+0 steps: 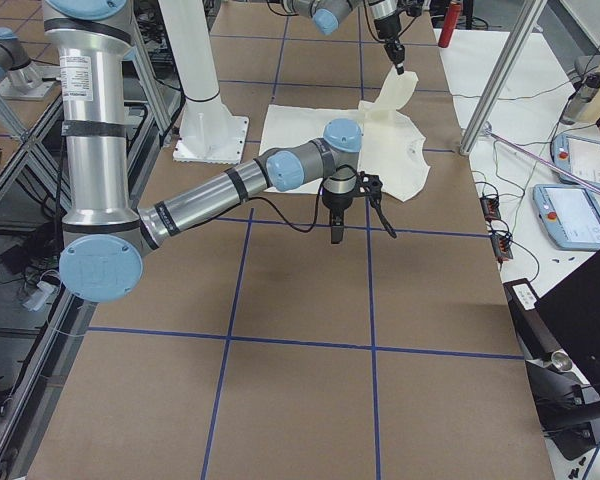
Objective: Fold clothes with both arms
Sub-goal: 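Lift the cuff with the left gripper and fold the sleeve across the chest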
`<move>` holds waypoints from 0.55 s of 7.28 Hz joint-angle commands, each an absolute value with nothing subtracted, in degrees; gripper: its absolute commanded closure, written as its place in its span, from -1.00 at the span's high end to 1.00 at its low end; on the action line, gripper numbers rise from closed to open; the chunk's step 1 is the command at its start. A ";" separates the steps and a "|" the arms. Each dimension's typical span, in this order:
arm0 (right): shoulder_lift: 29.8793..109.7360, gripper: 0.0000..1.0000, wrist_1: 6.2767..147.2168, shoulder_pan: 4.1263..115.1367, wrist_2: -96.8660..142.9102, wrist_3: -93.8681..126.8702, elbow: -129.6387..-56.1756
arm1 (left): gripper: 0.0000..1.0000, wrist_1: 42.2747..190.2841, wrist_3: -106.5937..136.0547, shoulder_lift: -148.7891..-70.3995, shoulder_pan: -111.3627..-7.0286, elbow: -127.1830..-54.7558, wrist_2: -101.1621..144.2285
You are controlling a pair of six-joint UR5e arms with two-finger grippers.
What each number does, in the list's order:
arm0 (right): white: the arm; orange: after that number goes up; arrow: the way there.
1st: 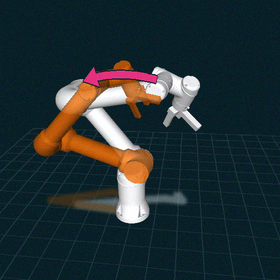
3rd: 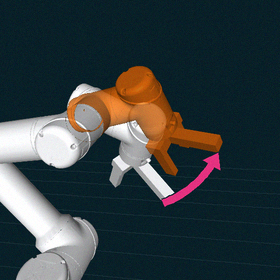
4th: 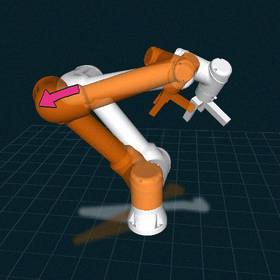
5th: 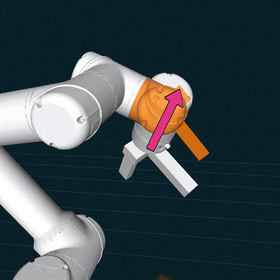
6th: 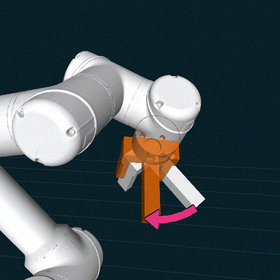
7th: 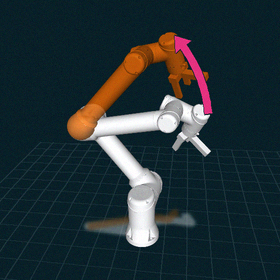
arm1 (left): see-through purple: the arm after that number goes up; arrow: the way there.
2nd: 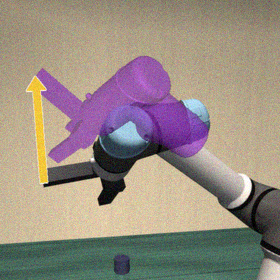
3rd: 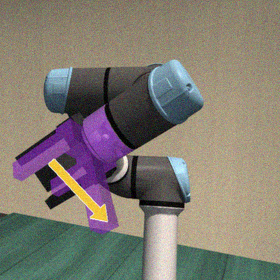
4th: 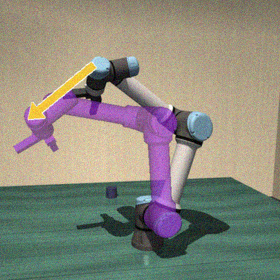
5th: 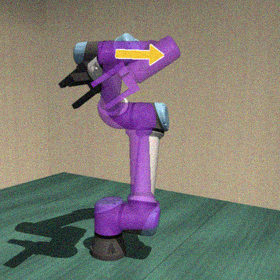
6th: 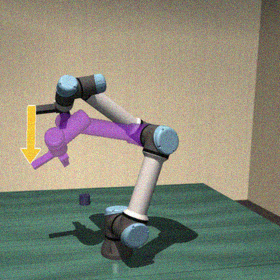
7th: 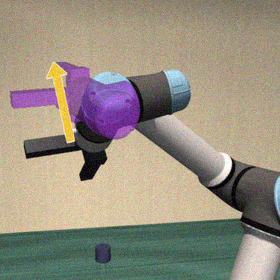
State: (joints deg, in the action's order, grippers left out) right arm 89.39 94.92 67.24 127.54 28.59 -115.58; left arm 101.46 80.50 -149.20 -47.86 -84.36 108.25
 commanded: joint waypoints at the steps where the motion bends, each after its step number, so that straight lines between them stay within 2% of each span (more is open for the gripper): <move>1: 89.30 1.00 94.92 67.15 127.53 28.83 -115.23 | -1.00 101.43 80.86 -150.90 -47.81 -84.55 110.91; 4: 88.95 1.00 94.92 67.15 127.62 28.92 -115.05 | -1.00 104.13 86.12 -151.26 -45.20 -82.02 113.56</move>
